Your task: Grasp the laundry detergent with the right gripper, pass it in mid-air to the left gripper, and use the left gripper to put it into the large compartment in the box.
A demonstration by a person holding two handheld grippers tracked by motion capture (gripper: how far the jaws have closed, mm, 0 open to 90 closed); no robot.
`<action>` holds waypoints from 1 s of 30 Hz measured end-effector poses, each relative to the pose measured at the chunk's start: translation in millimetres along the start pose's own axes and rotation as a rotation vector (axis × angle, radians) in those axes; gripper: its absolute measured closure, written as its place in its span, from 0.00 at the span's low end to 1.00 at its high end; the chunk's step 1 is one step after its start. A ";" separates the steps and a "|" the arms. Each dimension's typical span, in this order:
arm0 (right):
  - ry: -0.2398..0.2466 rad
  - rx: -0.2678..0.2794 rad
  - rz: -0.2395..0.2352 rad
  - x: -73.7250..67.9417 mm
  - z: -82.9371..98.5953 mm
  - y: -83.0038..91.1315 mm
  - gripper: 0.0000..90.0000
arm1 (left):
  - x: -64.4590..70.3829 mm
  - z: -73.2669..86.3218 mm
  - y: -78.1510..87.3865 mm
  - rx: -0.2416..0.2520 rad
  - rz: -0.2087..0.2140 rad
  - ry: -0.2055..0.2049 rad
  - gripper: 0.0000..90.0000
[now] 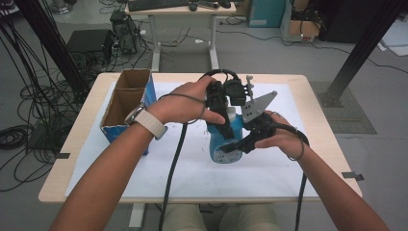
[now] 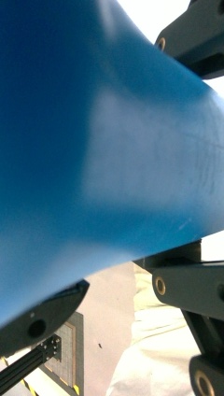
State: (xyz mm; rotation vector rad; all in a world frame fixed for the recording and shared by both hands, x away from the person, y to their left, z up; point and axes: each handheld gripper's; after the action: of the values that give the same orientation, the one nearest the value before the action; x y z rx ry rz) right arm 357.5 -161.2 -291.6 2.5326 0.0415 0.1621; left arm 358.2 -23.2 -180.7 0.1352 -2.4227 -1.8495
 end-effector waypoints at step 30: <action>-0.001 -0.004 0.002 -0.5 -0.8 1.5 0.48 | -0.8 -0.7 0.8 0.000 0.007 -0.007 0.42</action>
State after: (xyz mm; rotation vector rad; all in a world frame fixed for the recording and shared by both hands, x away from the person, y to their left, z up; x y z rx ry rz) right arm 356.9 -162.1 -290.2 2.5293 0.0384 0.1608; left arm 359.0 -23.5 -179.8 0.1195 -2.4248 -1.8499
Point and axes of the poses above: each handheld gripper's, and its own axes: y roughly backward along the jaws, z roughly out of its underside, x roughly to its right, and after that the axes turned 8 degrees about y, right-handed
